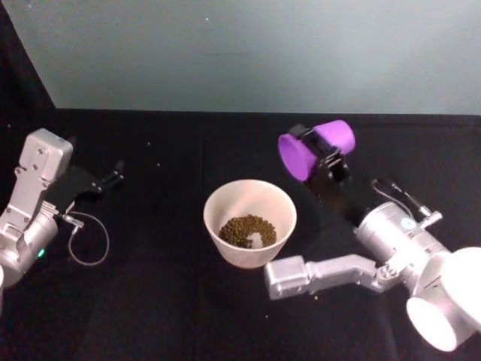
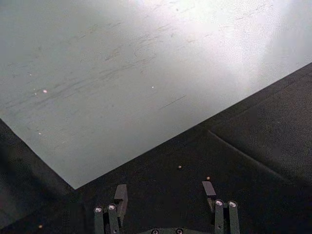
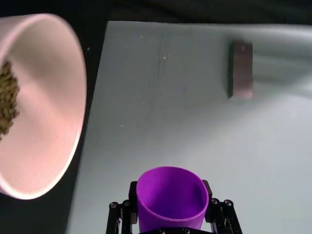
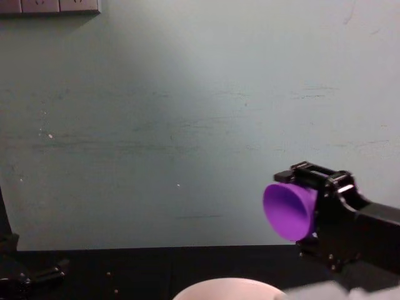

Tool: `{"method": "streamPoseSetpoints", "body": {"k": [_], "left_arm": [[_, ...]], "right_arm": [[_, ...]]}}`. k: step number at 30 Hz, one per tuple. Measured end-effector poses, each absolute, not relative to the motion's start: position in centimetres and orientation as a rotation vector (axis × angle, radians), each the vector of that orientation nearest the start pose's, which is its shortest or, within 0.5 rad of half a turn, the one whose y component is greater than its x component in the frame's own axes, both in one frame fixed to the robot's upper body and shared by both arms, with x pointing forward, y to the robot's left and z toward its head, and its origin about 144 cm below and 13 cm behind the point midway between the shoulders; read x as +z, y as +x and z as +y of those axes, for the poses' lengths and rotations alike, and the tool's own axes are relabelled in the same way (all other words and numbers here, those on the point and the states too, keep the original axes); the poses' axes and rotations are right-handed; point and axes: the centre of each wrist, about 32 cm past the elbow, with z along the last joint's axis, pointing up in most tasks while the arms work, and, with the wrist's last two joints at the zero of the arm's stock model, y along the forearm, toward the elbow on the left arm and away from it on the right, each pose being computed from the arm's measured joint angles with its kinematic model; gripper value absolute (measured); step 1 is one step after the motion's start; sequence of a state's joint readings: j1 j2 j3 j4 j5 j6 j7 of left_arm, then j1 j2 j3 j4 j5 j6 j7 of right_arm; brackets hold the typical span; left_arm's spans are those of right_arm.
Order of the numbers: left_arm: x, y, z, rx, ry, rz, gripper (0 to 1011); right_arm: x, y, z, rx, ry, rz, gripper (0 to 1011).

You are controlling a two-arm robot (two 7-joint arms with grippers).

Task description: Pick up the cup and pour the mung beans from the cup into the bowl.

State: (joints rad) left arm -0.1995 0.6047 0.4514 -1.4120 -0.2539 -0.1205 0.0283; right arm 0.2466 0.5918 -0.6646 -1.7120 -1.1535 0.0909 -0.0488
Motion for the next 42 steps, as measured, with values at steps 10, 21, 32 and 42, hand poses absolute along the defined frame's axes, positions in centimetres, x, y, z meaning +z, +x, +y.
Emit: {"method": "streamPoseSetpoints", "body": {"k": [10, 21, 32, 42], "left_arm": [[114.0, 48.9, 31.0, 1.248, 0.304, -0.285, 1000], [114.0, 48.9, 31.0, 1.248, 0.304, -0.285, 1000], [114.0, 48.9, 31.0, 1.248, 0.305, -0.285, 1000], [114.0, 48.9, 31.0, 1.248, 0.304, -0.285, 1000]], "right_arm": [[119.6, 46.2, -23.7, -0.889, -0.677, -1.108, 742], [117.3, 47.6, -28.8, -0.904, -0.345, -0.586, 742], [115.1, 48.2, -30.8, -0.871, -0.214, -0.338, 742], [113.5, 48.6, -31.2, -0.873, -0.129, -0.176, 742]]}}
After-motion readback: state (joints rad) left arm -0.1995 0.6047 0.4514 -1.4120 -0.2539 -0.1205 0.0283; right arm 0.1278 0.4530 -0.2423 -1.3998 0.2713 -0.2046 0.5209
